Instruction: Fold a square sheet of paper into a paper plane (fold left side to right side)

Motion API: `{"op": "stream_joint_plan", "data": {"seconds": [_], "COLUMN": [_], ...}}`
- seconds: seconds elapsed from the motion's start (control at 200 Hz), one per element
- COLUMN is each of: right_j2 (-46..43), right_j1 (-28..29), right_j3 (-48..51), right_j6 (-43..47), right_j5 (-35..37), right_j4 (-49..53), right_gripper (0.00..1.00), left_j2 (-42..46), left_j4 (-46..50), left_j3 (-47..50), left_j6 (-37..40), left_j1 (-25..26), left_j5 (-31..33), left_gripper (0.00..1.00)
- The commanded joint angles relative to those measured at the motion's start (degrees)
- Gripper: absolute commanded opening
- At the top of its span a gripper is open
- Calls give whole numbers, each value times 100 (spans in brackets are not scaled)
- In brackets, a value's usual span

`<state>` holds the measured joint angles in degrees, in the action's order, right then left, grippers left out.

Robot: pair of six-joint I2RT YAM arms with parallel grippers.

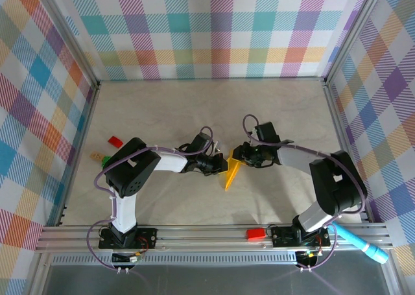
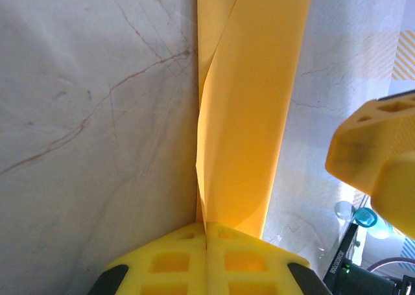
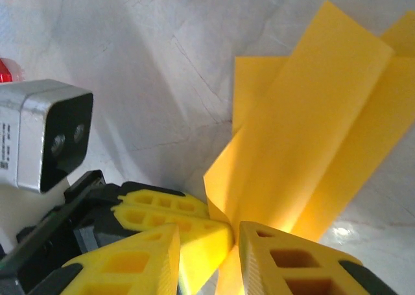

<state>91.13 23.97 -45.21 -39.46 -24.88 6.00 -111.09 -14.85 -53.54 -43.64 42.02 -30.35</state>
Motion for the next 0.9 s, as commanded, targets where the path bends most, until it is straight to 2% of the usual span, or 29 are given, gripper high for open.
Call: {"op": "stream_joint_plan", "data": {"seconds": [0.0, 0.22, 0.665, 0.895], "right_j2": [245, 587, 432, 414], "right_j1": [88, 179, 179, 183], "right_j3": [-282, -386, -118, 1], "right_j6": [177, 217, 196, 127], "right_j5": [-15, 79, 318, 353], "right_j4": [167, 295, 408, 328], "right_gripper": [30, 30, 31, 31], "left_j2": [-374, -404, -501, -519], "left_j4": [560, 675, 721, 717], "left_j3": [-37, -79, -135, -122], "left_j6": [226, 288, 277, 247], "left_j1": [99, 113, 107, 122], "left_j5": [493, 510, 504, 513], "left_gripper": [1, 3, 14, 11]}}
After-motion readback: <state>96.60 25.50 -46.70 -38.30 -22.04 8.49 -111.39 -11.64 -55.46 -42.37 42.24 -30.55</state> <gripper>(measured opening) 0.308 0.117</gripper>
